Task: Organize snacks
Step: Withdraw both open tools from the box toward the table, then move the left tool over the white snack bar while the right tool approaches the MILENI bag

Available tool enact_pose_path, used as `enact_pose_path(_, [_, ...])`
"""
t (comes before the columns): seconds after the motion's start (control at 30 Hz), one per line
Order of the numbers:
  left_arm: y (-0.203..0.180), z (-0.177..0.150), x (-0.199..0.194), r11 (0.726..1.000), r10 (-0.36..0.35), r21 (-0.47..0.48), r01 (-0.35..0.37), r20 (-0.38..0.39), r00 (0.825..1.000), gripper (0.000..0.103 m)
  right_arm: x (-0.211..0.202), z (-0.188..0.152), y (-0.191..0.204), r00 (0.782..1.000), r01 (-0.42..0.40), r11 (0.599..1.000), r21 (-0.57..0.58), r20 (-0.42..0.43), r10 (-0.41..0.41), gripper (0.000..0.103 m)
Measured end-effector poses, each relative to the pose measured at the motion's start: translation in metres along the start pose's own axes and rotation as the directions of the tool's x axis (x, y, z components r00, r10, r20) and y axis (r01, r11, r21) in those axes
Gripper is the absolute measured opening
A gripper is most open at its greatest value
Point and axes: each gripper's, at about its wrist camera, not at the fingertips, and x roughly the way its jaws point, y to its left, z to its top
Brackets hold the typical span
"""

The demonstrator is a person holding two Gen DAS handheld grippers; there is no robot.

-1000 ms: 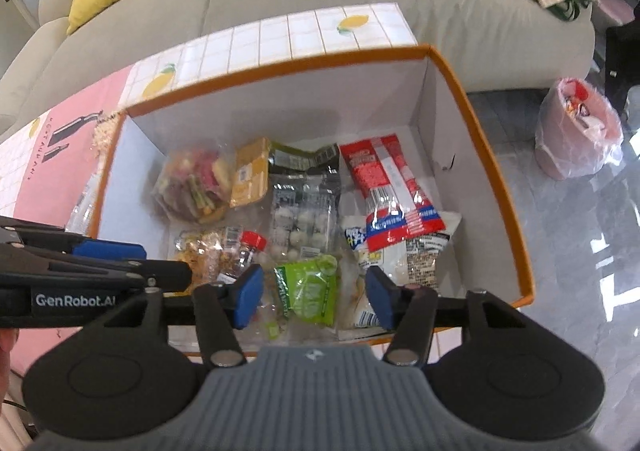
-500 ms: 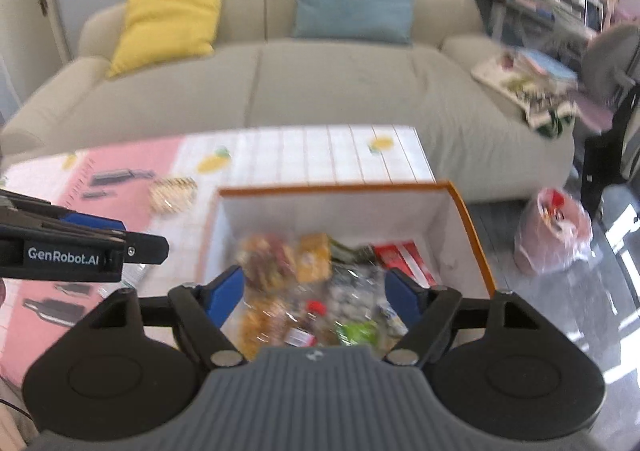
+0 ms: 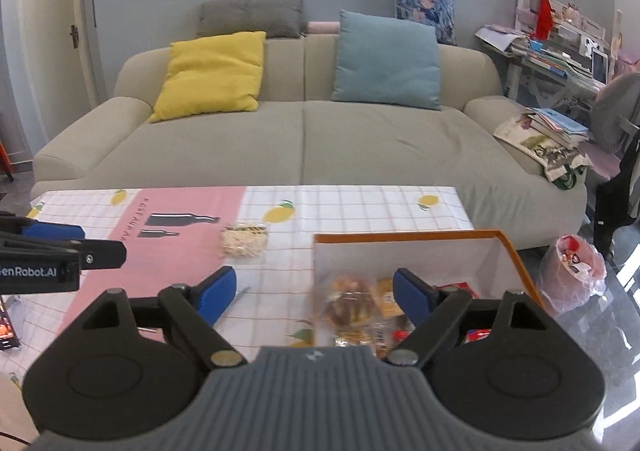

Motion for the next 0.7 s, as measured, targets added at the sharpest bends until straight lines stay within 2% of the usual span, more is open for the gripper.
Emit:
enact_pose_path(0.17, [0.025,-0.019,-0.004,0.999,0.025,-0.034,-0.025,0.015,1.0,0.066,-0.003,-0.01,0.035,0.999,-0.007,0.999,-0.041,0.032,0.008,0.084])
enact_pose_path(0.37, [0.048,-0.045,0.004,0.996,0.082,-0.033,-0.082,-0.013,0.997,0.066,0.001,-0.022,0.069,0.999,-0.035,0.994,-0.1,0.033,0.039,0.083])
enact_pose_path(0.63, [0.066,-0.07,0.021,0.998,0.008,-0.056,-0.01,-0.041,0.999,0.066,0.016,-0.043,0.089,0.995,-0.099,0.99,-0.101,0.016,0.101,0.082])
enact_pose_path(0.7, [0.066,-0.073,0.025,0.998,-0.012,-0.058,0.009,-0.042,0.999,0.066,0.023,-0.048,0.092,0.995,-0.098,0.989,-0.107,0.003,0.099,0.076])
